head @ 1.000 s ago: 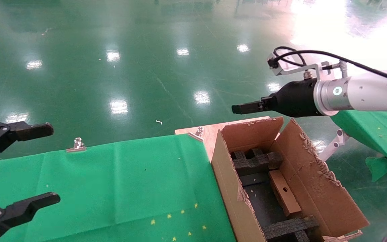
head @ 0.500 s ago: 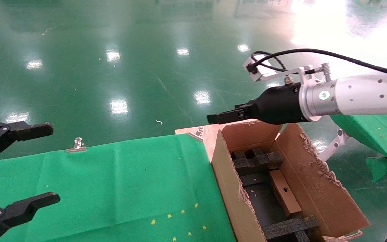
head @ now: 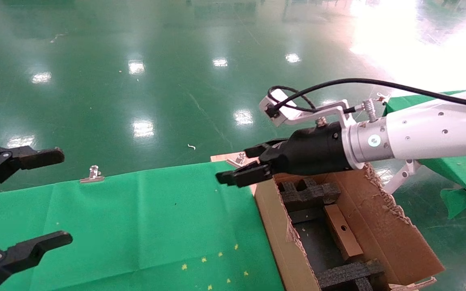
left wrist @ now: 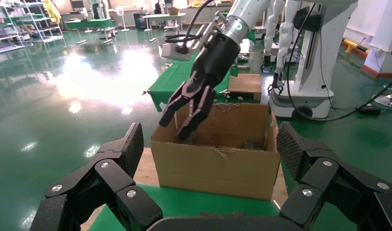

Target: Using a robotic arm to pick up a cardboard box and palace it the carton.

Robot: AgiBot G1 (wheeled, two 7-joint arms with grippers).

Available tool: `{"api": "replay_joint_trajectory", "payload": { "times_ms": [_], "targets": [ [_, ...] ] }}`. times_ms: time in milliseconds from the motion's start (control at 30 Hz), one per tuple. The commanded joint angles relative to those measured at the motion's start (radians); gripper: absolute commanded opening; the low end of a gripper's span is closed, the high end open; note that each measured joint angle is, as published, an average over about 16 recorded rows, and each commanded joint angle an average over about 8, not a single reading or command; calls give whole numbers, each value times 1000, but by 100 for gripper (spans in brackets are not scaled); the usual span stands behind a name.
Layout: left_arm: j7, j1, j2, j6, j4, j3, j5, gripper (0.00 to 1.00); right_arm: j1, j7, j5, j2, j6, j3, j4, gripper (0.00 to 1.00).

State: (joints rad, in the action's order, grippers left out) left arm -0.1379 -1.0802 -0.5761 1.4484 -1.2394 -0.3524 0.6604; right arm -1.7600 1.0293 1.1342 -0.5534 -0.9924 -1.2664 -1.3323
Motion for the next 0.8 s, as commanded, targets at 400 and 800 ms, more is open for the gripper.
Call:
{"api": "replay_joint_trajectory", "payload": {
  "times_ms": [400, 800],
  "targets": [
    [0, 0, 0, 0, 0, 0, 0, 100, 250, -307, -147, -21, -184, 360, 18, 100],
    [0, 0, 0, 0, 0, 0, 0, 100, 480, -590, -283, -40, -353, 692, 34, 100]
  ]
}}
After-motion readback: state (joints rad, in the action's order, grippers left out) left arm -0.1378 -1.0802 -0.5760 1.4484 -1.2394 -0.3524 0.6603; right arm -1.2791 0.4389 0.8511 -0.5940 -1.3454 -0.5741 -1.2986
